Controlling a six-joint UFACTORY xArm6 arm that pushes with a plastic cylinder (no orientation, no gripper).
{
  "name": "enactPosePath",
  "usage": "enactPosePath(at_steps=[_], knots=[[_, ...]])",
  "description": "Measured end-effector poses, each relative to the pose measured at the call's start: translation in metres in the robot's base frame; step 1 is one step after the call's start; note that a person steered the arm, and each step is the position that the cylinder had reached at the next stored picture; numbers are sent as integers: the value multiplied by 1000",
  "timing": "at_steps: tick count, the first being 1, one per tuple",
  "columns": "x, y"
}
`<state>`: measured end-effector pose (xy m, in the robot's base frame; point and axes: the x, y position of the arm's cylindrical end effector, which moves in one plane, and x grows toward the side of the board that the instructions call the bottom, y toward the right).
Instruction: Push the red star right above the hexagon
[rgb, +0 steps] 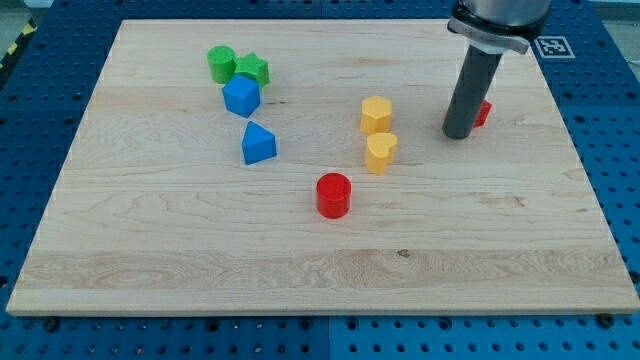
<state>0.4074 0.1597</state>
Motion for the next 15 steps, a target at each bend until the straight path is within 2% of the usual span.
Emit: enactPosePath(at_steps=[2, 3, 4, 5, 6, 9, 13, 14, 15], knots=[[-15, 4], [28, 45], [25, 86], [-12, 96], [-31, 95], [-31, 38], [-52, -36], [-87, -39], [-146, -60]])
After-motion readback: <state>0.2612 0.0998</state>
